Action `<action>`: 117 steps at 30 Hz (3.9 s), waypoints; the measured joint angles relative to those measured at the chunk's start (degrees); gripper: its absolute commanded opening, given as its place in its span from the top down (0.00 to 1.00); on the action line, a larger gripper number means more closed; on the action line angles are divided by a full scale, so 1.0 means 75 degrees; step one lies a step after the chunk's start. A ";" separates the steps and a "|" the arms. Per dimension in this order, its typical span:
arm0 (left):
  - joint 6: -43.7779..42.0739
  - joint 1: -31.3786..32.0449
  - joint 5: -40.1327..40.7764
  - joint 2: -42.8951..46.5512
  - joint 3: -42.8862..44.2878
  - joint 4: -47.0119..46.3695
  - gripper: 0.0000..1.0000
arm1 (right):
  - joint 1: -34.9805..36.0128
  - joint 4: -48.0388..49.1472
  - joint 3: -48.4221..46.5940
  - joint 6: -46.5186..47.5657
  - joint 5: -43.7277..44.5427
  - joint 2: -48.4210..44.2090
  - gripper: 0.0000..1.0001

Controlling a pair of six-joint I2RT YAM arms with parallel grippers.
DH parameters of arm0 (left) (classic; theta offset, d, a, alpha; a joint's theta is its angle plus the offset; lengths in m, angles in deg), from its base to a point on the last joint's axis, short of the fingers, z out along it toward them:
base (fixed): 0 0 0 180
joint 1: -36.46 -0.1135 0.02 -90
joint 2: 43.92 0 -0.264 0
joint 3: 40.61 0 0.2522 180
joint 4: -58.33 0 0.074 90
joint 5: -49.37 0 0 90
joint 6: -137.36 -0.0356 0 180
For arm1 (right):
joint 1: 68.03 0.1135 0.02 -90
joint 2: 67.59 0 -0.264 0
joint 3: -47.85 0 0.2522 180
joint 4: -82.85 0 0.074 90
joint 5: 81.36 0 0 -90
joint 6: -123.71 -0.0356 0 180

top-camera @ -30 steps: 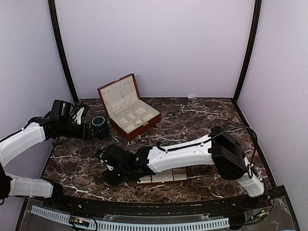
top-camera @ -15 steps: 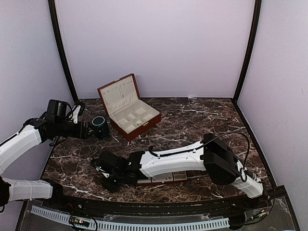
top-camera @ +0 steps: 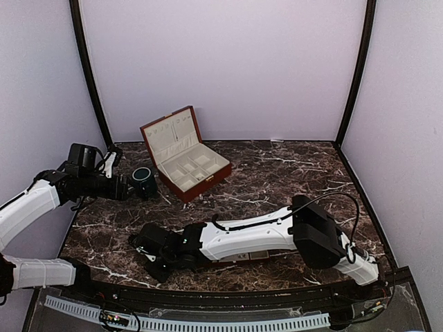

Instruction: Organize the mixed jewelry

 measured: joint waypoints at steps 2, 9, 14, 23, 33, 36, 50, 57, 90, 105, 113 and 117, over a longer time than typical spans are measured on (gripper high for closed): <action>0.0000 0.0000 0.0044 0.0000 0.0000 0.0000 0.31 | 0.0000 -0.0017 -0.0006 0.0023 0.0038 0.0023 0.77; -0.0003 0.0000 0.0099 -0.0003 0.0000 0.0000 0.31 | 0.0003 -0.0067 -0.0102 0.0117 0.0093 0.0137 0.83; -0.0035 0.0000 0.0105 -0.0015 0.0000 0.0000 0.31 | 0.0003 -0.0064 -0.0184 0.0154 0.0143 0.0198 0.88; -0.0050 0.0000 0.0105 -0.0052 0.0000 0.0003 0.31 | 0.0003 -0.0020 -0.0248 0.0154 0.0236 0.0227 1.00; -0.0035 0.0000 0.0099 0.0041 -0.0006 0.0003 0.31 | -0.0017 0.0627 0.0332 0.0067 0.0595 -0.0012 1.00; 0.0099 0.0000 0.0000 0.0402 -0.0085 -0.0055 0.31 | -0.0085 0.0918 0.1026 -0.0047 0.0743 -0.0437 1.00; 0.1886 0.1209 -0.2425 0.1172 -0.1259 -0.1649 0.39 | -0.1501 0.2413 0.3958 -0.0906 0.1259 -0.3926 1.00; 0.1888 0.2535 -0.2836 0.0227 -0.1180 -0.2267 0.41 | -0.1830 0.2189 0.4500 -0.1084 0.1215 -0.4459 1.00; 0.1335 0.3826 -0.2349 -0.2002 -0.0198 -0.2760 0.92 | -0.1836 0.1903 0.4599 -0.1370 0.0385 -0.4619 1.00; 0.1597 0.3858 -0.2358 -0.2060 -0.0350 -0.3156 1.00 | -0.1944 0.1941 0.4654 -0.1472 0.0245 -0.4660 0.82; 0.2378 0.3861 -0.2349 -0.1597 -0.0915 -0.3963 1.00 | -0.2177 0.2197 0.5219 -0.1682 -0.0041 -0.5569 0.56; 0.2774 0.3858 -0.2410 -0.1221 -0.1064 -0.4456 1.00 | -0.2334 0.2824 0.5732 -0.1859 -0.0373 -0.6196 0.52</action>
